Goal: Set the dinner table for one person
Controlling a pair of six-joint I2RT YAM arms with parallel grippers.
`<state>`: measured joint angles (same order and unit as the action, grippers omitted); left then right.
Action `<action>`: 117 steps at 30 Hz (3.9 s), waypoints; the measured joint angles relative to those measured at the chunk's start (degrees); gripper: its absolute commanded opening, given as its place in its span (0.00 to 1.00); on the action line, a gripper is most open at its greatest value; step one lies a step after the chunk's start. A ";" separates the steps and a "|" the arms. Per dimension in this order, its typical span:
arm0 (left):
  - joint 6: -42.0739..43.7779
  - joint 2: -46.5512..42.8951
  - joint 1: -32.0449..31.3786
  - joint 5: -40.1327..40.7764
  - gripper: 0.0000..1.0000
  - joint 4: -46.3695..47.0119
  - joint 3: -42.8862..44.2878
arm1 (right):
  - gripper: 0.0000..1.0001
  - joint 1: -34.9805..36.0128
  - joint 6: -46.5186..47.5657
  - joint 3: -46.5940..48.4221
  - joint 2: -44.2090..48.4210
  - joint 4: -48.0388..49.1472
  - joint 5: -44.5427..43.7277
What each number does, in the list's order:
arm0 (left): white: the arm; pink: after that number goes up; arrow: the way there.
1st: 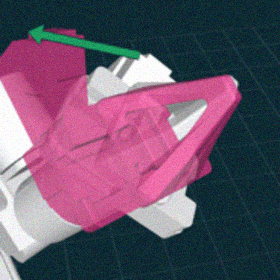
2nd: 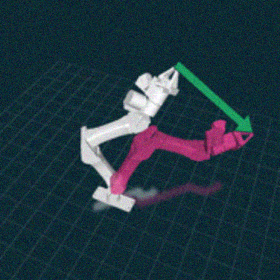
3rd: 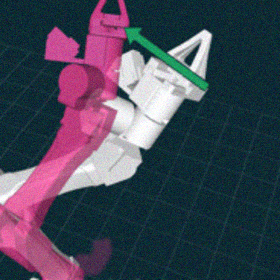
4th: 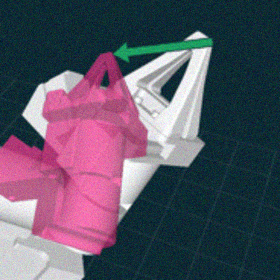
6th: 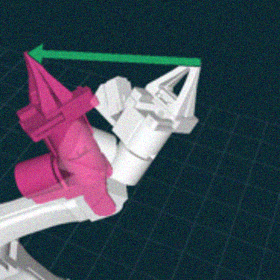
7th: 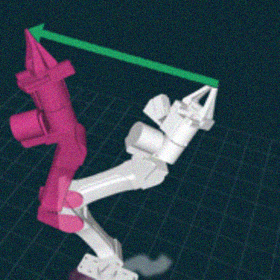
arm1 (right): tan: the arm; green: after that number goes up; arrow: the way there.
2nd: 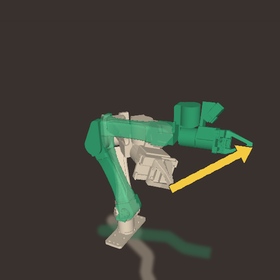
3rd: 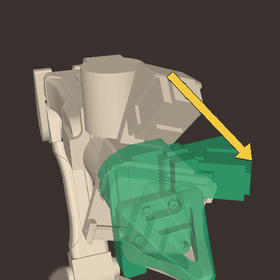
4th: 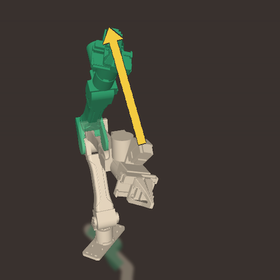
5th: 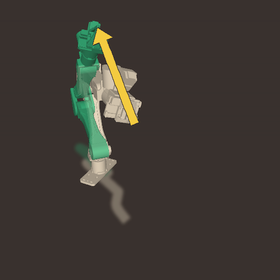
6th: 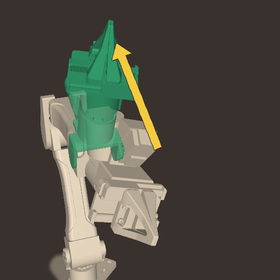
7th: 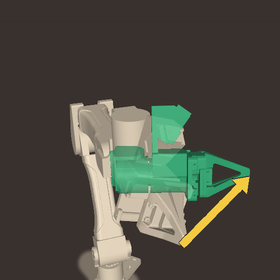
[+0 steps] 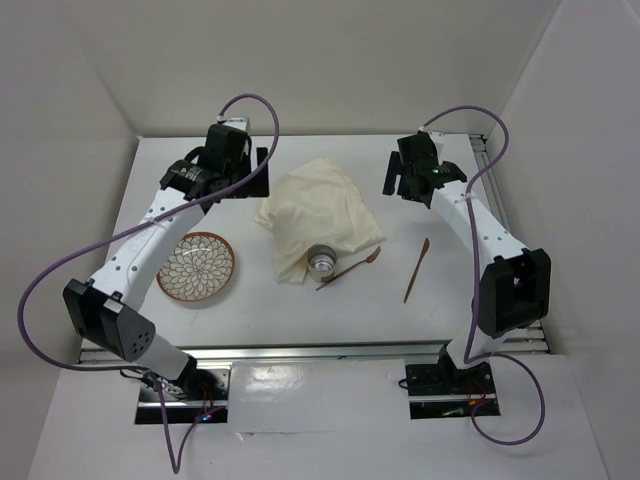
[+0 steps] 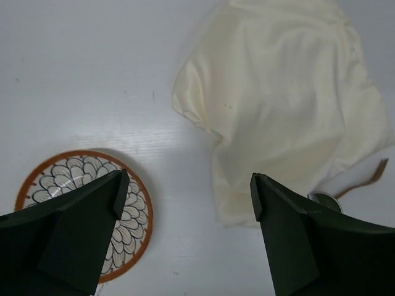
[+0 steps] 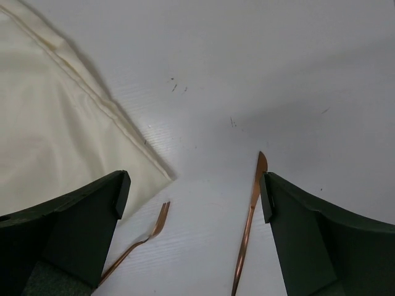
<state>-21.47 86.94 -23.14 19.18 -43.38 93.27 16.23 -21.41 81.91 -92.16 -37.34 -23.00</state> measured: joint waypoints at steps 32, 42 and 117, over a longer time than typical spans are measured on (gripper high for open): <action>-20.87 -13.94 -1.09 -33.24 0.79 28.85 -51.47 | 0.76 -8.50 -13.16 -10.99 -8.57 9.09 42.34; -31.39 -12.61 -1.09 -30.77 0.78 34.62 -57.66 | 0.83 -8.50 -16.81 -15.06 -9.60 10.32 40.39; -22.36 -1.55 7.23 -22.03 0.53 6.40 -27.76 | 0.00 -13.09 -15.69 -31.54 18.21 18.47 29.66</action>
<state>-43.83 85.38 -15.90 -2.85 -36.97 65.52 3.14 -37.10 50.37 -73.95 -18.87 6.66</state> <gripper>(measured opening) 0.518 0.037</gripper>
